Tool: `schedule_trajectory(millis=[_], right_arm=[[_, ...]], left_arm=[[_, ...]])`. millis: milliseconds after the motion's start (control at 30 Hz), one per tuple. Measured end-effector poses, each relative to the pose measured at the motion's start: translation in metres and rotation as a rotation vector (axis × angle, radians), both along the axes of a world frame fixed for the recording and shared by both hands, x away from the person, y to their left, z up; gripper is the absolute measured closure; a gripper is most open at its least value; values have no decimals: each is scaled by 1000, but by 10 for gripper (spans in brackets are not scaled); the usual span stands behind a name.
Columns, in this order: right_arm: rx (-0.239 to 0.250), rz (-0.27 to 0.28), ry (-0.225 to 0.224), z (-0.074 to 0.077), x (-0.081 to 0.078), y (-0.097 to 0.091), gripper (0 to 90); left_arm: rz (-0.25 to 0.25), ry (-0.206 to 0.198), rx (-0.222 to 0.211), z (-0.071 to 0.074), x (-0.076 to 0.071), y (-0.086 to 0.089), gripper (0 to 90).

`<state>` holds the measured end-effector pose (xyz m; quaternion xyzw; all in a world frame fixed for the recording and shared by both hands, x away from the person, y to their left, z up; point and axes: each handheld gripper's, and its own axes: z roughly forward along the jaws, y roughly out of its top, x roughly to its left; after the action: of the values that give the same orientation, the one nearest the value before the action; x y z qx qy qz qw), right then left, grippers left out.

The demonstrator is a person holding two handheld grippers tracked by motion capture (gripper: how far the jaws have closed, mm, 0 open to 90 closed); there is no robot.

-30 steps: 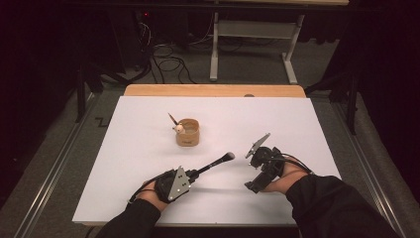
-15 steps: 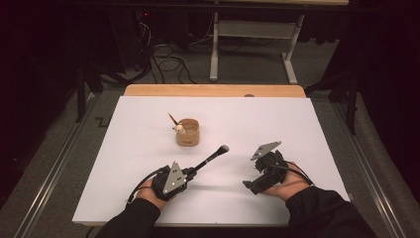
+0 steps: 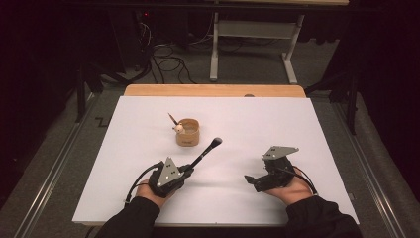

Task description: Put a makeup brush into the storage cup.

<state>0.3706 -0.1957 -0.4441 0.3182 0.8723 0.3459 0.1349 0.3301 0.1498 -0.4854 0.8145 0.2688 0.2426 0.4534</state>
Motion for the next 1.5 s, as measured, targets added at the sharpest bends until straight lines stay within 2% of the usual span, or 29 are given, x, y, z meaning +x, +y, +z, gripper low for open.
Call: schedule_trajectory(millis=[167,233,367,467,533,600,700,933,1167,1333,1433,1500], right_arm=[[46,-13,-37,-7,-6,-4,62],[88,-22,-52,-11,-7,-7,66],[133,-38,-85,-13,-10,-14,72],[177,-60,-97,-14,-13,-21,73],[189,-65,-112,-15,-15,-23,73],[224,-71,-111,-15,-15,-26,73],[250,-75,-117,-14,-16,-27,82],[266,-77,-127,-14,-17,-27,91],[282,-73,-132,-12,-17,-31,90],[289,-73,-134,-12,-17,-32,94],[294,-73,-139,-11,-18,-32,98],[299,-73,-139,-11,-18,-32,101]], left_arm=[[9,15,-32,0,1,3,791],[16,30,-52,0,2,4,791],[28,43,-70,-1,3,5,791],[31,42,-82,-1,3,6,791],[33,48,-92,0,3,6,791],[34,51,-103,0,2,5,791],[31,55,-116,1,1,5,791],[51,82,-190,7,-2,5,791],[67,93,-193,15,-1,-1,792],[63,85,-222,24,1,-12,792],[55,83,-245,24,2,-19,792],[56,73,-234,21,1,-22,792]])
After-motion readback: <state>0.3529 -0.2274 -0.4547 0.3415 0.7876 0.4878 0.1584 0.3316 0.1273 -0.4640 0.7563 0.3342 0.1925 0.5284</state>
